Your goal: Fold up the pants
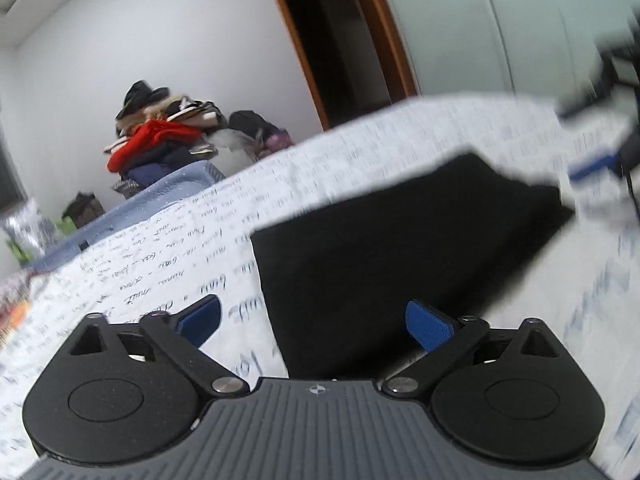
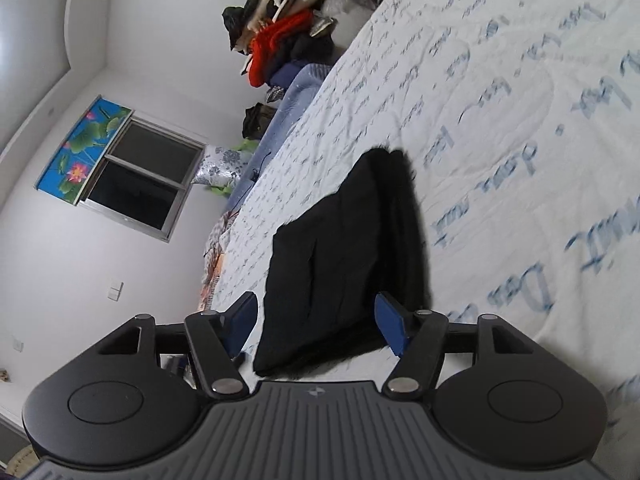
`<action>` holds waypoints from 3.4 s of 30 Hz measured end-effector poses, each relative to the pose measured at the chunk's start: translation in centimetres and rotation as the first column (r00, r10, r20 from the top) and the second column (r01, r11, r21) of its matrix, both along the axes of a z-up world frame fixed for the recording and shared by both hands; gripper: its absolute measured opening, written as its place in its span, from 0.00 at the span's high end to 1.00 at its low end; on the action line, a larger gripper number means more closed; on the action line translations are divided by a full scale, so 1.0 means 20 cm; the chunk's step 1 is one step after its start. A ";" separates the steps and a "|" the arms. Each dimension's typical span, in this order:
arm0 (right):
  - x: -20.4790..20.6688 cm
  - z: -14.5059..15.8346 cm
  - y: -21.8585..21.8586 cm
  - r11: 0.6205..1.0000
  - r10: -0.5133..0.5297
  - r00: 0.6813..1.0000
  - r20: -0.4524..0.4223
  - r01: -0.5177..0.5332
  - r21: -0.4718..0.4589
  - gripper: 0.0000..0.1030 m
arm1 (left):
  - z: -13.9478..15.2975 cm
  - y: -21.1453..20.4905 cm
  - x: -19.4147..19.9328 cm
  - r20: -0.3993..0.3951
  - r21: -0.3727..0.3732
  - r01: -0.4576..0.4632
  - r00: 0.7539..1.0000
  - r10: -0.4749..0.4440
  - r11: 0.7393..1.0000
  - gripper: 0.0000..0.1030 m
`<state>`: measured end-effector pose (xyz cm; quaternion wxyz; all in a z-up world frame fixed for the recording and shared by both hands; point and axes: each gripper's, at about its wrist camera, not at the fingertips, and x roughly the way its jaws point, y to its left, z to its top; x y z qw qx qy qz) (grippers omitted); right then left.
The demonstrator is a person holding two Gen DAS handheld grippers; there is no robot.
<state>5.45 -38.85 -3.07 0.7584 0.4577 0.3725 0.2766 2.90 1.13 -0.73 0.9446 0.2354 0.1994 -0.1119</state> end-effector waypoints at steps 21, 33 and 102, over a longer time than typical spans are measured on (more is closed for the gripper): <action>0.03 -0.22 0.12 0.988 -0.153 0.980 -0.130 0.154 -0.003 0.84 | -0.03 0.28 0.17 -0.320 -0.336 -0.183 0.945 0.070 0.924 0.55; 0.04 -0.23 0.04 0.989 -0.150 0.980 -0.134 0.147 -0.031 0.90 | -0.08 0.33 0.21 -0.385 -0.481 -0.260 0.921 0.065 0.837 0.65; 0.41 0.11 0.87 0.670 0.233 0.940 0.248 0.029 -0.742 0.46 | -0.06 0.06 0.50 -0.227 -0.419 -0.235 0.962 0.150 0.877 0.32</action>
